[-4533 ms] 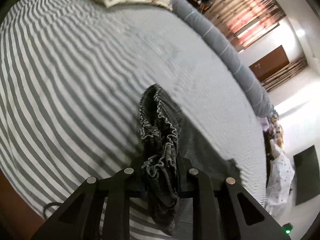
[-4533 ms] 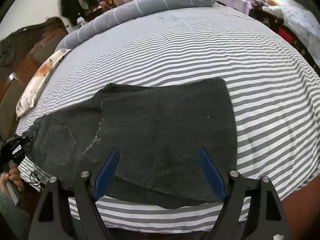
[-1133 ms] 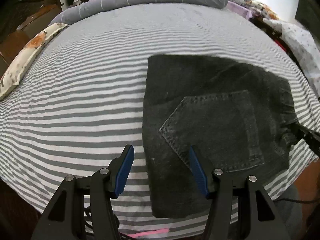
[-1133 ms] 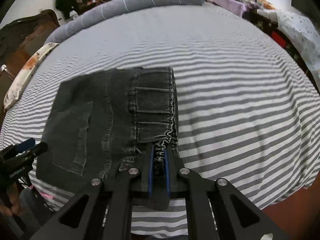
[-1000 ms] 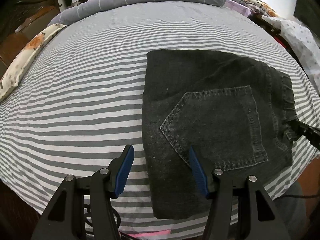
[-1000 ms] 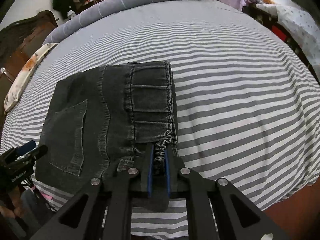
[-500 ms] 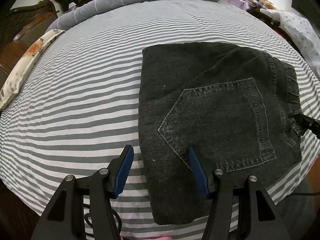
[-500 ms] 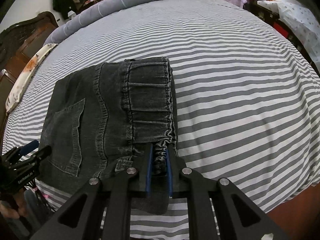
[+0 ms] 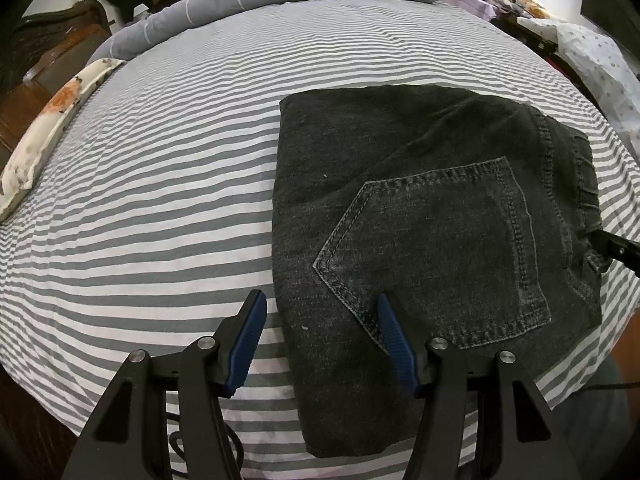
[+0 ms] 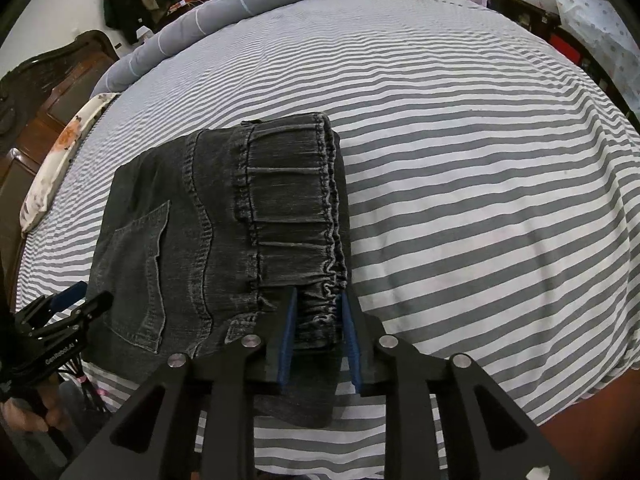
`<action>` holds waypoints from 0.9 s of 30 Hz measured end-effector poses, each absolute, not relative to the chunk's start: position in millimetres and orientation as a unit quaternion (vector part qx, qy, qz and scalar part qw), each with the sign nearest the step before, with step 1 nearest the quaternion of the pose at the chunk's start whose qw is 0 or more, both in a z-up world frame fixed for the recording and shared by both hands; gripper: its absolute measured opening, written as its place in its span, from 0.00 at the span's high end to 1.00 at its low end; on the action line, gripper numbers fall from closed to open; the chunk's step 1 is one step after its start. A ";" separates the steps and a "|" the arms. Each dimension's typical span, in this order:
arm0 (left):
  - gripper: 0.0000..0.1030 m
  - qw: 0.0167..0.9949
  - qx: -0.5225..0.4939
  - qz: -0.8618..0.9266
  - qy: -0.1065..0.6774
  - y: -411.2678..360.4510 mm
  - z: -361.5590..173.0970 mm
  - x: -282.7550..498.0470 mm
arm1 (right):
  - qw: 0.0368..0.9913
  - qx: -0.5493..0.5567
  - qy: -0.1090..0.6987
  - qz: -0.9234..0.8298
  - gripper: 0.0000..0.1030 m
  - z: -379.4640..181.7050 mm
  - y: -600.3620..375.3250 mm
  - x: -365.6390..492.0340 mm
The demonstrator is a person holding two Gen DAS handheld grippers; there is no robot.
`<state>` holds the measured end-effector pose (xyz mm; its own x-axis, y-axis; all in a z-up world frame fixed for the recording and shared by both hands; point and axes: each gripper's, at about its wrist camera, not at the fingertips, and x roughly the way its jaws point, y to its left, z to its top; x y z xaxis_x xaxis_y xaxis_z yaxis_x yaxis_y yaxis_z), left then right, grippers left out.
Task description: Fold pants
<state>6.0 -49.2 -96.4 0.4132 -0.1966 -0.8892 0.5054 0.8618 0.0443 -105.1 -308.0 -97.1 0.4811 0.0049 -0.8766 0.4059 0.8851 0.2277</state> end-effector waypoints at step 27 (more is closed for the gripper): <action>0.39 0.767 0.006 -0.293 0.571 -16.2 -113.3 81.7 | 0.826 0.303 0.468 0.086 0.49 -127.0 -357.7 -80.4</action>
